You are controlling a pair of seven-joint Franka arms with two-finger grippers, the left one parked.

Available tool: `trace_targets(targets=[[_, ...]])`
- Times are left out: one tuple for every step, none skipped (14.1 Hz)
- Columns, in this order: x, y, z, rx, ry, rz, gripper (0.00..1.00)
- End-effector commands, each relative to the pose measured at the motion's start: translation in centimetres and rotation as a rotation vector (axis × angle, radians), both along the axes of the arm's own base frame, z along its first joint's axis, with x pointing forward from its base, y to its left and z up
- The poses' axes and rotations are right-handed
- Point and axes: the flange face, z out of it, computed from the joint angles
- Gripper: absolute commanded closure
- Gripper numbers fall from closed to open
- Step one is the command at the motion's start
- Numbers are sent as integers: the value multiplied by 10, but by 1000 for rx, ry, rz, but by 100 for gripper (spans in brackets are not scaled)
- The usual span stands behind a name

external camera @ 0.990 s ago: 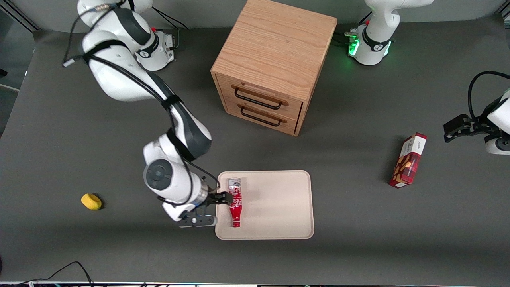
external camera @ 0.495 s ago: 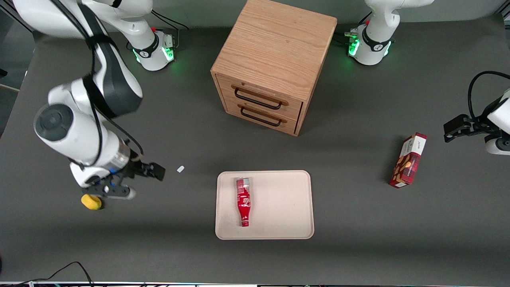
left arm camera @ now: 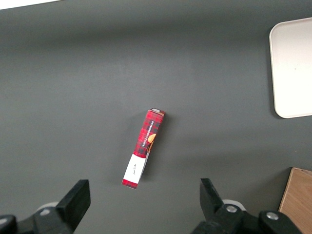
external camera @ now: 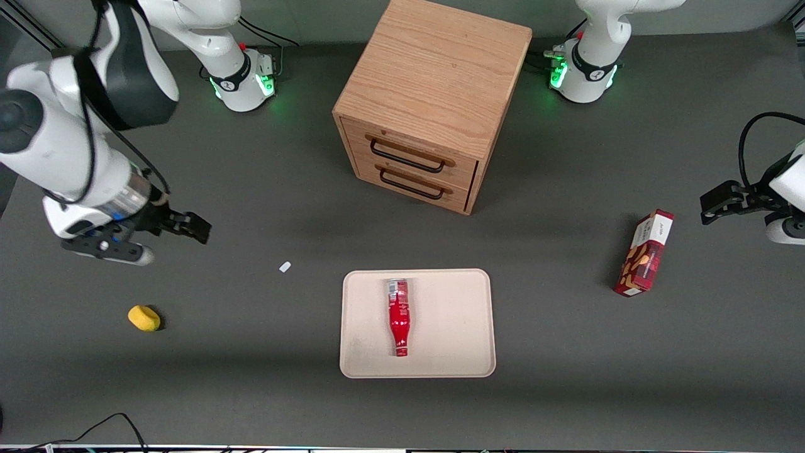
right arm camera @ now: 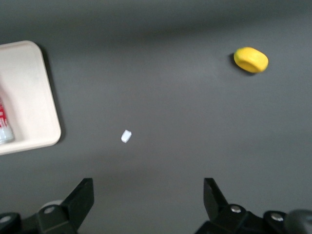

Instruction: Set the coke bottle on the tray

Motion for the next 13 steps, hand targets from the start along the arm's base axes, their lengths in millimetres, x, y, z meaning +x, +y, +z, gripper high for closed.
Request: trace_targets(targets=[[-32,-40,33,64,-4,61,0],[-38,-43,42,59,-17,57,0],[-43,-44,47,55,-12,51,0],[-46,-44,49,55,0,47,0],[-47,-51,53,54,-3,47,0],[-48,-51,56,52,-9,51,0],[-49,-50,56,52,-4,51,0],[-46,-50,52,47,3,56,0],[-46,-49,50,46,6,47,0],[-45,-49,50,45,4,47,0],[-42,-50,52,47,0,46,0],[-42,-49,51,48,1,46,0],[-42,-48,52,48,0,46,0]])
